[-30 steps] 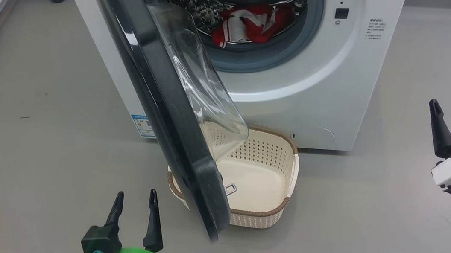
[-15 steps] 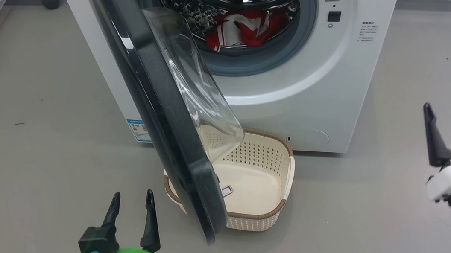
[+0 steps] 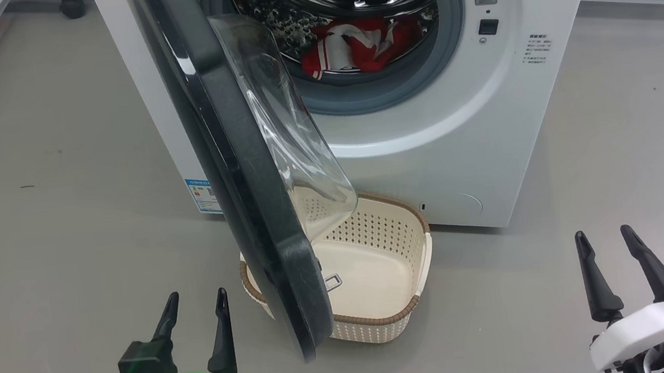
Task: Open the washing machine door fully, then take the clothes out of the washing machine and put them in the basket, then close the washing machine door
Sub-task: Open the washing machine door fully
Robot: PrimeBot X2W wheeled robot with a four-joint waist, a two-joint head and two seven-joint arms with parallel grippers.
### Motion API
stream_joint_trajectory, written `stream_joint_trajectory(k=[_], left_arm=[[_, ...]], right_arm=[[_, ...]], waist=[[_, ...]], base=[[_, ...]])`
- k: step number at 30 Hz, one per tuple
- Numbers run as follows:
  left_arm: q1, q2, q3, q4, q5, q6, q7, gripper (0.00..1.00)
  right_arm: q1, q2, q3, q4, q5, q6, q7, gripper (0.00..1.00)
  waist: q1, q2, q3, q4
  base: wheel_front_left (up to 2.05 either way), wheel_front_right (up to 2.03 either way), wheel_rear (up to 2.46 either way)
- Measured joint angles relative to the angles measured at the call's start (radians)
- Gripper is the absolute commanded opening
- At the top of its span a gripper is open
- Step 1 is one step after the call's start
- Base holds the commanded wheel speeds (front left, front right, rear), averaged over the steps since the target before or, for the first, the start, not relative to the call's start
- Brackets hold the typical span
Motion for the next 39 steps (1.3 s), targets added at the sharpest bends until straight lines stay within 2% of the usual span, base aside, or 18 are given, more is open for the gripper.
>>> stream_joint_trajectory(k=[21,22,23,24,25,26,27,28,39], left_arm=[[0.000,0.000,0.000,0.005,0.000,0.000,0.000,1.00],[0.000,0.000,0.000,0.006,0.000,0.000,0.000,0.97],[0.000,0.000,0.000,0.007,0.000,0.000,0.000,0.80],[0.000,0.000,0.000,0.008,0.000,0.000,0.000,0.56],[0.000,0.000,-0.001,0.009,0.000,0.000,0.000,0.45],[0.000,0.000,-0.001,0.010,0.000,0.000,0.000,0.29],[0.000,0.000,-0.002,0.011,0.000,-0.001,0.000,0.06],[0.000,0.000,-0.002,0.013,0.000,-0.001,0.000,0.00],[0.000,0.000,-0.006,0.021,0.000,-0.002,0.000,0.00]], right_arm=[[0.031,0.060,-0.064,-0.020,-0.059,0.002,0.000,1.00],[0.034,0.060,-0.066,-0.020,-0.063,0.002,0.000,1.00],[0.038,0.061,-0.068,-0.020,-0.065,0.003,0.000,1.00],[0.042,0.061,-0.068,-0.020,-0.067,0.004,0.000,1.00],[0.044,0.062,-0.068,-0.019,-0.071,0.007,0.000,1.00],[0.044,0.062,-0.068,-0.019,-0.075,0.008,0.000,1.00],[0.044,0.063,-0.068,-0.019,-0.077,0.011,0.000,1.00],[0.044,0.065,-0.068,-0.019,-0.081,0.012,0.000,1.00],[0.045,0.070,-0.081,-0.013,-0.119,0.028,0.000,1.00]], waist=[[0.0000,0.0000,0.002,-0.001],[0.0001,0.0000,0.002,-0.001],[0.0000,0.0000,0.002,-0.001],[0.0000,0.0000,0.001,-0.001],[0.0000,0.0000,0.001,-0.001],[0.0000,0.0000,0.001,-0.001],[0.0000,0.0000,0.001,-0.001],[0.0000,0.0000,0.000,0.000],[0.0000,0.0000,-0.003,0.004]], base=[[0.00,0.00,0.00],[0.00,0.00,0.00],[0.00,0.00,0.00],[0.00,0.00,0.00],[0.00,0.00,0.00],[0.00,0.00,0.00],[0.00,0.00,0.00],[0.00,0.00,0.00],[0.00,0.00,0.00]])
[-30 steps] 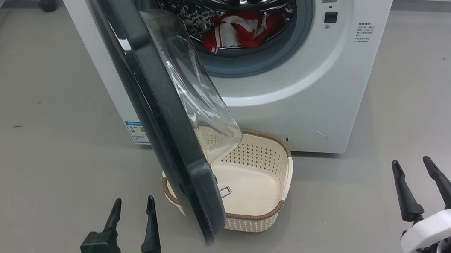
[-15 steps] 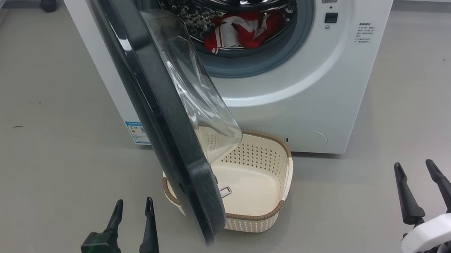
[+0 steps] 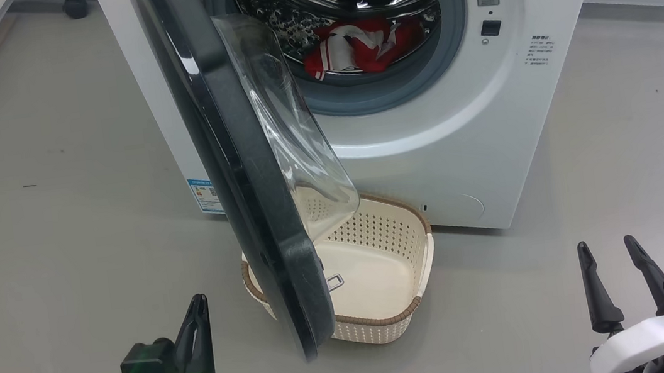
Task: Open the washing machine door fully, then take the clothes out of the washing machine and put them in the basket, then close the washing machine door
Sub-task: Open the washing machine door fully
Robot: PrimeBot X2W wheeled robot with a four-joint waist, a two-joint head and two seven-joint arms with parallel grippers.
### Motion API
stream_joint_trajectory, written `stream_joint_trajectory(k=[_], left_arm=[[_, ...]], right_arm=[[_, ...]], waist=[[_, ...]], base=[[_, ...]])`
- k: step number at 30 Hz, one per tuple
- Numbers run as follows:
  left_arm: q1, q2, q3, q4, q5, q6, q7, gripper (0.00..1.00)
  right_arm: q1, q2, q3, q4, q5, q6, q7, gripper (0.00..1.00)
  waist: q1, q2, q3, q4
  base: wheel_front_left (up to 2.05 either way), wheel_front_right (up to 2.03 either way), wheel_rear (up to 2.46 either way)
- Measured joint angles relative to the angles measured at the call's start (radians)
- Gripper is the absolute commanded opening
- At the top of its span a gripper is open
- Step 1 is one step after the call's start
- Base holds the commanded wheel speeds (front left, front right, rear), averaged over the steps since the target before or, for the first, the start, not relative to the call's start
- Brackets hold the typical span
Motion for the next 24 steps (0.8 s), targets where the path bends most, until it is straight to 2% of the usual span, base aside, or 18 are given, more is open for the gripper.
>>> stream_joint_trajectory(k=[6,10,17,18,24], left_arm=[[-0.002,0.000,0.021,-0.043,0.002,0.001,0.000,0.00],[-0.011,0.000,0.046,-0.126,0.019,0.006,0.000,0.00],[-0.116,0.000,0.086,-0.365,0.078,0.015,-0.001,0.00],[-0.139,-0.001,0.088,-0.436,0.098,0.015,-0.005,0.00],[-0.195,-0.003,0.054,-0.616,0.109,0.007,-0.006,0.00]], right_arm=[[0.003,0.008,-0.007,0.005,-0.014,0.002,0.000,1.00],[0.004,0.012,-0.015,0.008,-0.019,0.010,0.000,1.00],[0.018,0.019,-0.023,0.012,-0.031,0.011,0.000,1.00],[0.018,0.020,-0.023,0.012,-0.036,0.019,0.000,1.00],[0.019,0.025,-0.024,0.014,-0.053,0.024,0.000,1.00]], waist=[[0.0000,0.0000,-0.001,0.003],[0.0000,0.0000,-0.001,0.005],[0.0000,0.0000,-0.004,0.010],[0.0000,0.0000,-0.005,0.011],[0.0000,0.0000,-0.007,0.011]], base=[[0.00,0.00,0.00],[0.00,0.00,0.00],[0.00,0.00,0.00],[0.00,0.00,0.00],[0.00,0.00,0.00]])
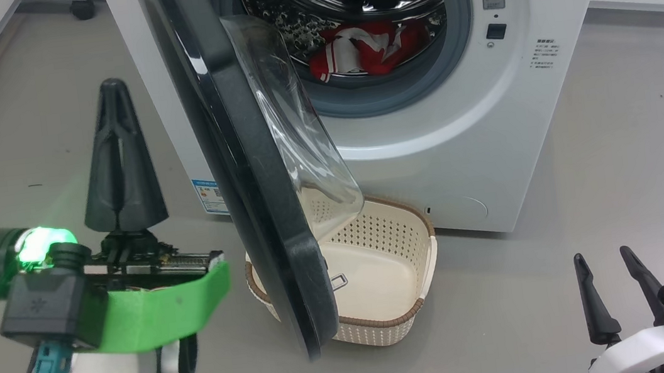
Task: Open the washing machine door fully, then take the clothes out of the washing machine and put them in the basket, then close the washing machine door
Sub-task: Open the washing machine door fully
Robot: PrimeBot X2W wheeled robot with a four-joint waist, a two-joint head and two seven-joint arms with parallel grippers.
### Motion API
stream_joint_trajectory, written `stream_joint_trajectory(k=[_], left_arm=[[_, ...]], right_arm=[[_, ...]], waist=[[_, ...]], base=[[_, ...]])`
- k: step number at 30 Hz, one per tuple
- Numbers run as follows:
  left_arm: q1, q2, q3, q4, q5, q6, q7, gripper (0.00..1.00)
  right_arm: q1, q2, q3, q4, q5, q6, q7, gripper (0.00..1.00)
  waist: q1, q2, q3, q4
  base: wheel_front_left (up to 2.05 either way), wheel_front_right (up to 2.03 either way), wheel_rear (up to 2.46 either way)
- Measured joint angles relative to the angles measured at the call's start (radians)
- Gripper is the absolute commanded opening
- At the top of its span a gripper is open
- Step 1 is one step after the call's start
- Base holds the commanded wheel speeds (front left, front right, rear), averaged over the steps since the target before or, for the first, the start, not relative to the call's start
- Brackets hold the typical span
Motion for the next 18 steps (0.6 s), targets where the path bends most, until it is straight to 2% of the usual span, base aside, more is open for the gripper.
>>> stream_joint_trajectory(k=[8,13,18], left_arm=[[-0.008,-0.002,-0.184,-0.090,-0.023,-0.078,0.000,0.00],[0.050,-0.002,-0.315,-0.049,-0.060,-0.122,0.043,0.00],[0.122,-0.001,-0.401,0.036,-0.082,-0.138,0.128,0.00]], right_arm=[[0.000,0.013,0.002,0.010,-0.009,0.019,0.000,1.00],[0.000,0.020,0.008,0.018,-0.019,0.030,0.000,1.00],[0.000,0.027,0.009,0.024,-0.024,0.038,0.001,1.00]], waist=[[0.0000,0.0000,-0.002,-0.009],[0.0000,0.0000,-0.003,-0.020],[0.0000,0.0000,-0.002,-0.036]], base=[[0.00,0.00,0.00],[0.00,0.00,0.00],[0.00,0.00,0.00]])
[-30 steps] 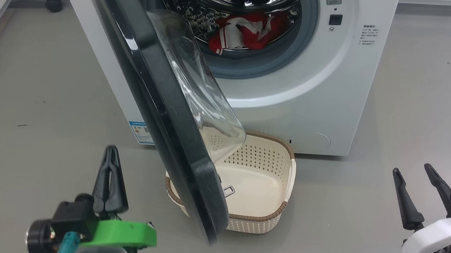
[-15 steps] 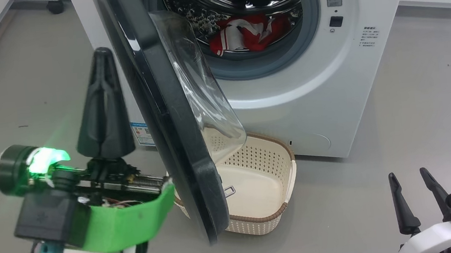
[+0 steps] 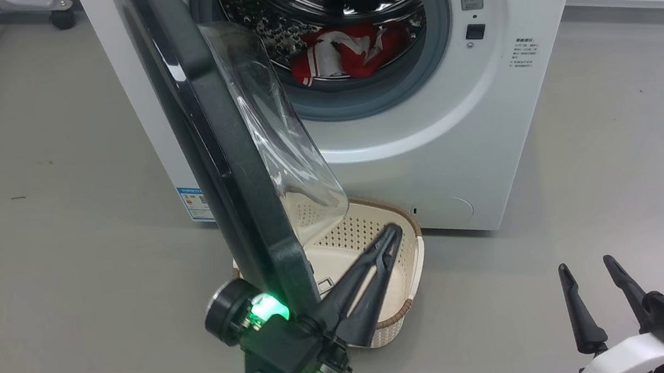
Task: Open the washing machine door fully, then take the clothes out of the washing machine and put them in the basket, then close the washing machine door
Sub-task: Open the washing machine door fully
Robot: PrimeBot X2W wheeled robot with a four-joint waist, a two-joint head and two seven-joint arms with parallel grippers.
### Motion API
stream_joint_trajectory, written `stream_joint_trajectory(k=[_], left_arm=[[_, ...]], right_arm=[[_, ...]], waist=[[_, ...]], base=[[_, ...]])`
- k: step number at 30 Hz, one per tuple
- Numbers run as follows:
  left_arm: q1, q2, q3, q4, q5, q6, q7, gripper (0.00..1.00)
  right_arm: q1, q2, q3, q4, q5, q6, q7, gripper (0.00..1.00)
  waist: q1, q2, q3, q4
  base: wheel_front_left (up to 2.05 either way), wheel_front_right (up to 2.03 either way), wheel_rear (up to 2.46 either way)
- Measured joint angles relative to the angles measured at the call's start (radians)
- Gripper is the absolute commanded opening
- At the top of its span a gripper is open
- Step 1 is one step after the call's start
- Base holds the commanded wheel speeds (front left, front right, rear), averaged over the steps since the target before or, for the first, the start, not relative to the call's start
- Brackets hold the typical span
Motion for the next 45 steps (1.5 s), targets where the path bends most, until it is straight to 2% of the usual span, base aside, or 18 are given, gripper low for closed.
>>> stream_joint_trajectory(k=[8,13,26,45], left_arm=[[0.057,0.002,-0.027,0.135,-0.003,0.006,0.101,0.00],[0.059,0.003,-0.017,0.170,-0.003,0.021,0.119,0.00],[0.059,0.002,0.044,0.235,-0.002,0.081,0.120,0.00],[0.063,0.000,0.067,0.256,-0.005,0.113,0.097,0.00]], right_arm=[[0.000,0.001,-0.007,0.004,-0.005,0.006,0.000,1.00],[0.000,0.002,-0.013,0.006,-0.007,0.010,0.000,1.00],[-0.001,0.010,-0.033,0.010,-0.010,0.019,0.000,1.00],[-0.002,0.021,-0.070,0.014,-0.018,0.030,0.000,1.00]], waist=[[0.0000,0.0000,0.014,-0.012],[0.0000,0.0000,0.019,-0.014],[0.0000,0.0000,0.027,-0.011],[0.0000,0.0000,0.041,0.021]], base=[[0.00,0.00,0.00],[0.00,0.00,0.00],[0.00,0.00,0.00],[0.00,0.00,0.00]])
